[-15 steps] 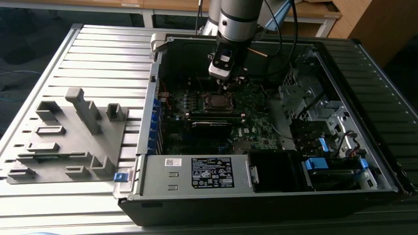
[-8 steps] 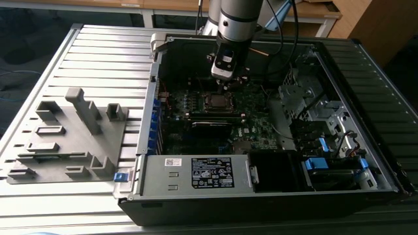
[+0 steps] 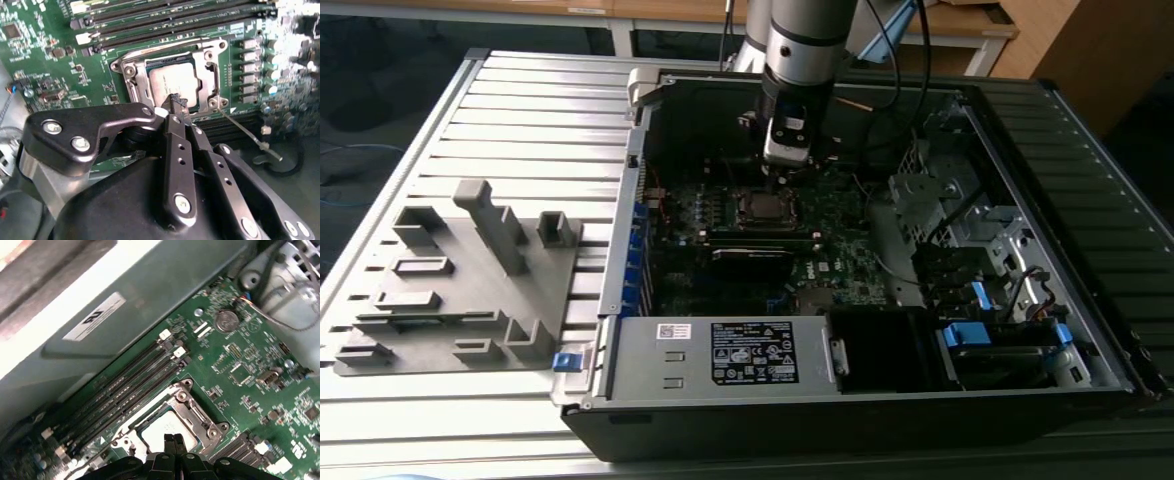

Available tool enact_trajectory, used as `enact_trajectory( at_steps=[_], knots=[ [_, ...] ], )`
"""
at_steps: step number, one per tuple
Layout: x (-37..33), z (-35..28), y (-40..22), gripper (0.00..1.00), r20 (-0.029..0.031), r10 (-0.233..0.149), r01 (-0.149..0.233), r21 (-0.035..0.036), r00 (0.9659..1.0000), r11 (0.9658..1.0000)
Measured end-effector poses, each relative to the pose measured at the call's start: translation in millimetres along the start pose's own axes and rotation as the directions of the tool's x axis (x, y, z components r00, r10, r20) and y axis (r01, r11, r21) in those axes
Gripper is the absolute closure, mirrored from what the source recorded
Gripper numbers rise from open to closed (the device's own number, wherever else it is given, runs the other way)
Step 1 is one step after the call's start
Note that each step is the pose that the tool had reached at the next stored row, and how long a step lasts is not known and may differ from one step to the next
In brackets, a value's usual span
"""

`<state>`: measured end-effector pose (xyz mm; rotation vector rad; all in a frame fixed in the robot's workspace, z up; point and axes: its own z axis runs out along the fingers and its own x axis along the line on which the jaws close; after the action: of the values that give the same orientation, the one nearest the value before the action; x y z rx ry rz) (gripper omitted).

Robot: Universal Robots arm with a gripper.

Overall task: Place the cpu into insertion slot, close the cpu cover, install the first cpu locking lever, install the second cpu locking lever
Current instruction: 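Close the cpu cover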

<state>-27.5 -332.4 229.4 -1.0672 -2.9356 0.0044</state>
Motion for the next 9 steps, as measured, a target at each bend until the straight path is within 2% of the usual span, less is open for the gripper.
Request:
enact_trajectory(
  at_steps=[2,4,7,9],
  knots=[
    [0.0,0.3,0.0,0.89,0.0003,-0.036,0.036,0.0005,0.9994,0.9994],
    [0.0,0.6,0.0,0.89,0.0006,-0.073,0.073,0.0012,0.9973,0.9973],
    [0.0,1.2,0.0,0.89,0.001,-0.127,0.127,0.002,0.9919,0.9919],
    [0.0,1.7,0.0,0.89,0.0012,-0.163,0.163,0.0027,0.9867,0.9867]
  ],
)
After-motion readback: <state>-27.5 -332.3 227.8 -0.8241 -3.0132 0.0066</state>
